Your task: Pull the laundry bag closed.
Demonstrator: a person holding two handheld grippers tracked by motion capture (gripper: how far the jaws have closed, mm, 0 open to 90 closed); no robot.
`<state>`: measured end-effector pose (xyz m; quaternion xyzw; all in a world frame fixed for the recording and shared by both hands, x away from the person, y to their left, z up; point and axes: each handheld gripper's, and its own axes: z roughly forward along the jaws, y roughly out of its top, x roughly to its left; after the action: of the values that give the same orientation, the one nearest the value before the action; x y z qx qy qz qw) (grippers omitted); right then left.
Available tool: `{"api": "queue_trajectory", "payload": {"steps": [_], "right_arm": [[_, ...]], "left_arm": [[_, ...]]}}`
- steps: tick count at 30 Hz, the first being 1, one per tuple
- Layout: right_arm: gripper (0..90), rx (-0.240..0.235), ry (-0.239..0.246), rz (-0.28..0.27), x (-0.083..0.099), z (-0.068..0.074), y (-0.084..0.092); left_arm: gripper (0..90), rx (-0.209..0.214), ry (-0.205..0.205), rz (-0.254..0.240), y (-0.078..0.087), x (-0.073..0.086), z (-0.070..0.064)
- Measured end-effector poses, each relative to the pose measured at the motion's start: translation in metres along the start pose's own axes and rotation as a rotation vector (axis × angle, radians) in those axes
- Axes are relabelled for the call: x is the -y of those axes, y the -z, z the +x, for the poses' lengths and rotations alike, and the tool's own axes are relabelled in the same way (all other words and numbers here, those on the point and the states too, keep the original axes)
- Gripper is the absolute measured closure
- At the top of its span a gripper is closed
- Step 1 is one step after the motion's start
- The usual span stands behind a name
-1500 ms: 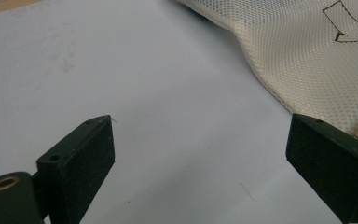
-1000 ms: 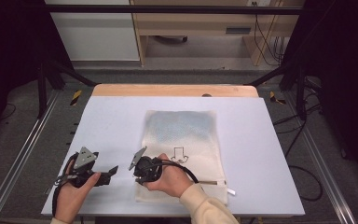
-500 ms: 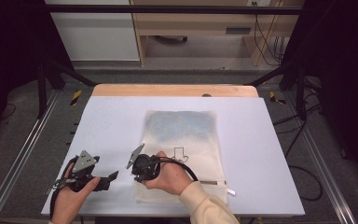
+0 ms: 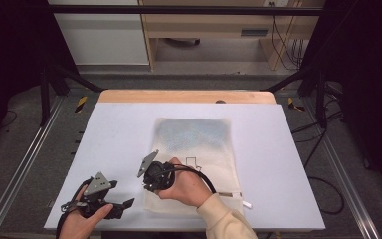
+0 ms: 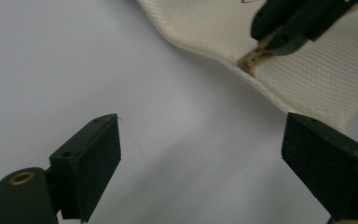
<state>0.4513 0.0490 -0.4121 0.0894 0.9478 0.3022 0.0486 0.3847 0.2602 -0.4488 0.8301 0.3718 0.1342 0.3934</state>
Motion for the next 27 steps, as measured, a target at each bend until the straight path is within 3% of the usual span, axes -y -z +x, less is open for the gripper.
{"api": "queue_trajectory", "payload": {"steps": [10, 14, 19, 22, 27], "right_arm": [[82.1, -0.005, -0.029, -0.008, 0.005, 0.001, -0.007], [82.1, -0.005, -0.026, -0.022, 0.006, -0.001, -0.006], [82.1, -0.003, -0.034, -0.033, 0.006, -0.001, -0.004], [82.1, -0.001, -0.036, -0.037, 0.006, 0.0, -0.003], [82.1, -0.002, -0.038, -0.053, 0.005, -0.001, 0.0]], "left_arm": [[9.9, 0.051, 0.015, -0.022, -0.014, -0.008, -0.015], [9.9, 0.059, -0.018, -0.001, -0.023, -0.011, -0.023], [10.4, 0.069, -0.003, 0.0, -0.031, -0.014, -0.022], [15.8, 0.069, 0.004, -0.003, -0.034, -0.016, -0.021], [16.6, 0.099, 0.024, 0.015, -0.042, -0.016, -0.019]]}}
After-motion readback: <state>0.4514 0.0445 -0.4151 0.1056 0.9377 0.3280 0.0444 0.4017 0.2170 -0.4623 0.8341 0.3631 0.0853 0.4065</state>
